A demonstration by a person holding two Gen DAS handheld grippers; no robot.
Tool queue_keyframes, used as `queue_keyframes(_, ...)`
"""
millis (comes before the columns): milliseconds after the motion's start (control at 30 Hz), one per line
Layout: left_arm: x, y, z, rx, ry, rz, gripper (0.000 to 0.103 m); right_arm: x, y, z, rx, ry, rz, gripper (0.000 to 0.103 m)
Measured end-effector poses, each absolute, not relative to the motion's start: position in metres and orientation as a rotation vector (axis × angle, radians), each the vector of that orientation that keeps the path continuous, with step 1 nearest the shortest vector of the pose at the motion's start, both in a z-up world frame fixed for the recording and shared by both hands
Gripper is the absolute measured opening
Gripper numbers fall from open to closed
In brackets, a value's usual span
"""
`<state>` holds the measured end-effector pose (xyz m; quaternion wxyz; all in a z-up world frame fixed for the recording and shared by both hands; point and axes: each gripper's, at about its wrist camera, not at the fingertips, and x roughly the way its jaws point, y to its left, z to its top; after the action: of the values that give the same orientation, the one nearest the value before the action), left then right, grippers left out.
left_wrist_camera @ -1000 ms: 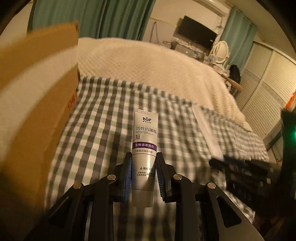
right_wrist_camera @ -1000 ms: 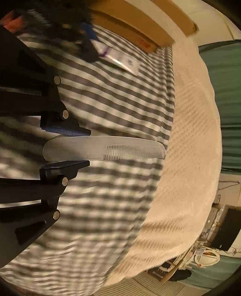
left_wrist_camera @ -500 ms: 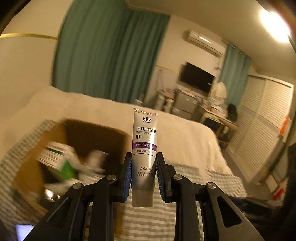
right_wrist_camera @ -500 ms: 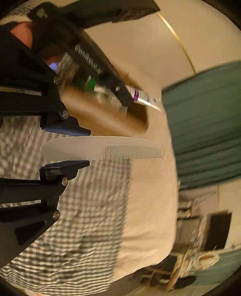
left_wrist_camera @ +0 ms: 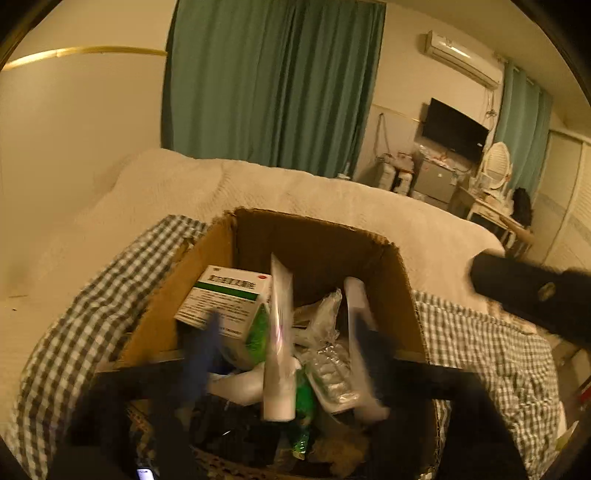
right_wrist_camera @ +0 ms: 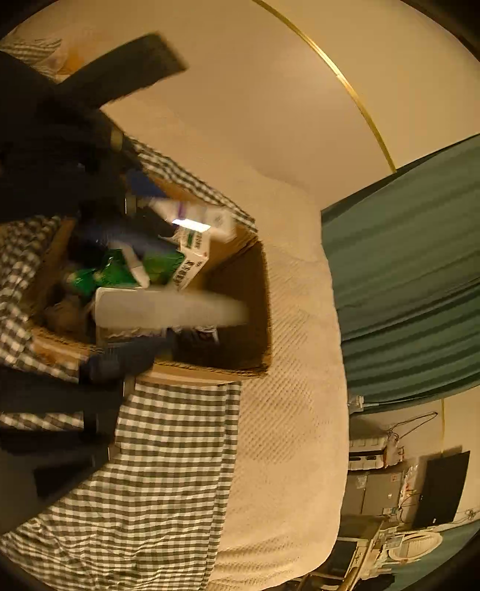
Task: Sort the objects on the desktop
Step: 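Carry the toothpaste tube and comb into the cardboard box and release both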
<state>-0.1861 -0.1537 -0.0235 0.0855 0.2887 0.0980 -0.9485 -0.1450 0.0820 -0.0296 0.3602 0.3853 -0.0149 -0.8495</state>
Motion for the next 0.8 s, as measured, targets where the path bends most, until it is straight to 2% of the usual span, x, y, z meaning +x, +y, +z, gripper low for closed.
queue_keyframes(133,-0.165,-0.140,-0.005,0.806,0.256,-2.840,0.094,-0.131,0.102,-0.016,0.921,-0.035,-2.290,0.066)
queue_keyframes(167,-0.159,-0.135,0.004,0.800,0.240,-2.844,0.099,-0.127,0.113,-0.010,0.904,-0.043,-2.307,0.067)
queue_keyframes(233,-0.145,-0.126,0.018,0.773,0.223,-2.859,0.103,-0.117,0.137,0.002,0.872,-0.061,-2.349,0.075)
queue_keyframes(333,-0.120,-0.109,0.038,0.718,0.226,-2.895,0.103,-0.099,0.177,0.022,0.790,-0.071,-2.432,0.083)
queue_keyframes(467,-0.102,-0.089,0.044,0.727,0.209,-2.935,0.103,-0.074,0.222,0.035,0.705,0.019,-2.556,0.084)
queue_keyframes(667,-0.101,-0.068,0.015,0.864,0.180,-2.940,0.103,-0.068,0.257,-0.015,0.779,0.015,-2.655,0.101)
queue_keyframes(800,-0.108,-0.065,0.001,0.903,0.213,-2.948,0.103,-0.085,0.265,-0.051,0.914,-0.100,-2.668,0.103)
